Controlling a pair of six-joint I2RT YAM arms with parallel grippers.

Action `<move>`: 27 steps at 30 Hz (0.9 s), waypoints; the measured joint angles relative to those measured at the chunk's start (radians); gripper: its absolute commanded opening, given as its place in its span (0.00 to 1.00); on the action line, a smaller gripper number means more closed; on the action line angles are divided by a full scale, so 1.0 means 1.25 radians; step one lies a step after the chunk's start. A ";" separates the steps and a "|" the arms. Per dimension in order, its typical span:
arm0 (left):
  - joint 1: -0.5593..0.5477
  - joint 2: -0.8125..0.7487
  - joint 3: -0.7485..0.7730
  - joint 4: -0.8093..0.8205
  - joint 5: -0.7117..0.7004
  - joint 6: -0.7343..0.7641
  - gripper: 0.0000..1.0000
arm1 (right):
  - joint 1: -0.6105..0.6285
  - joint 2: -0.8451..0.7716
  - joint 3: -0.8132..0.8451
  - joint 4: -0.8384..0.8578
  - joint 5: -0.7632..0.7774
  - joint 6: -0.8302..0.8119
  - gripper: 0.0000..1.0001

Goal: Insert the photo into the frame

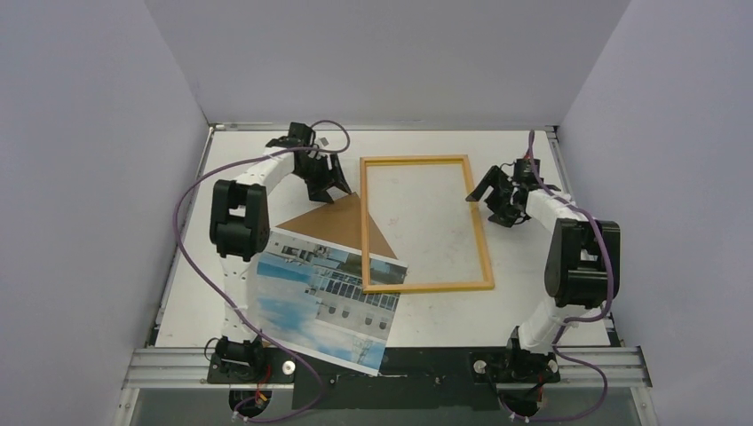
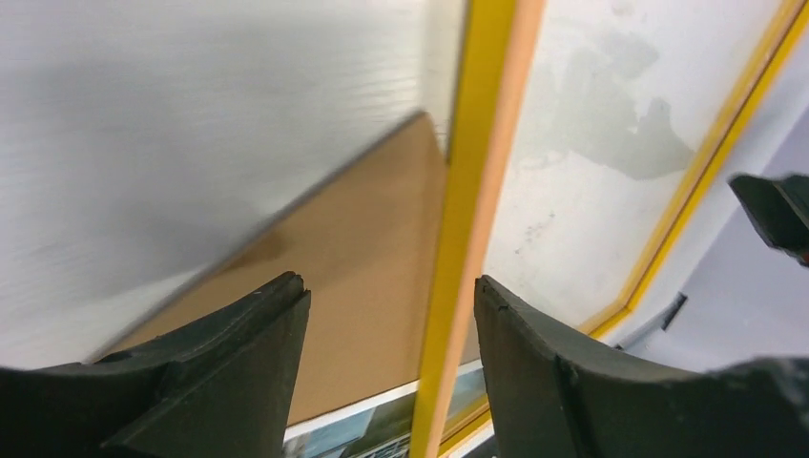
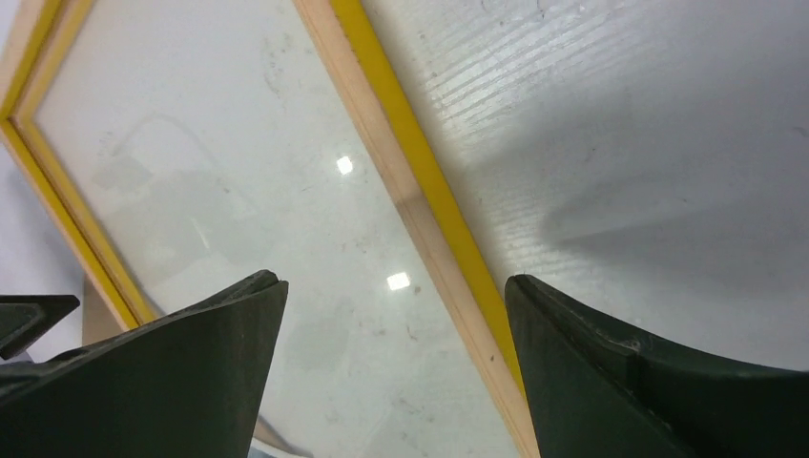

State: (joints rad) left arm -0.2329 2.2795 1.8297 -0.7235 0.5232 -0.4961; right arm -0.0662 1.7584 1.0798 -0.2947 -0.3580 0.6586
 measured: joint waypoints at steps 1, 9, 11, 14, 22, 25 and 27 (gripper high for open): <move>0.015 -0.014 -0.002 -0.011 -0.019 0.009 0.63 | 0.000 -0.021 0.002 -0.013 0.013 0.000 0.87; 0.072 -0.238 -0.133 -0.041 -0.144 0.045 0.62 | 0.069 -0.163 0.061 -0.094 0.075 -0.023 0.87; 0.066 -0.299 -0.190 -0.040 -0.158 0.044 0.62 | 0.110 -0.193 0.059 -0.117 0.080 -0.021 0.86; 0.057 -0.364 -0.271 -0.040 -0.172 0.035 0.61 | 0.172 -0.249 0.031 -0.140 0.069 -0.012 0.86; 0.052 -0.462 -0.455 -0.033 -0.218 0.014 0.65 | 0.286 -0.373 -0.125 -0.207 0.007 0.036 0.85; 0.059 -0.490 -0.504 -0.029 -0.238 0.022 0.70 | 0.370 -0.395 -0.155 -0.208 0.011 0.065 0.85; 0.070 -0.492 -0.508 -0.028 -0.249 0.034 0.71 | 0.427 -0.397 -0.155 -0.201 0.027 0.084 0.85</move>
State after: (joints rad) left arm -0.1448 1.6646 1.1954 -0.7589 0.2115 -0.4534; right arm 0.4675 1.2621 0.8860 -0.5461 -0.3248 0.7639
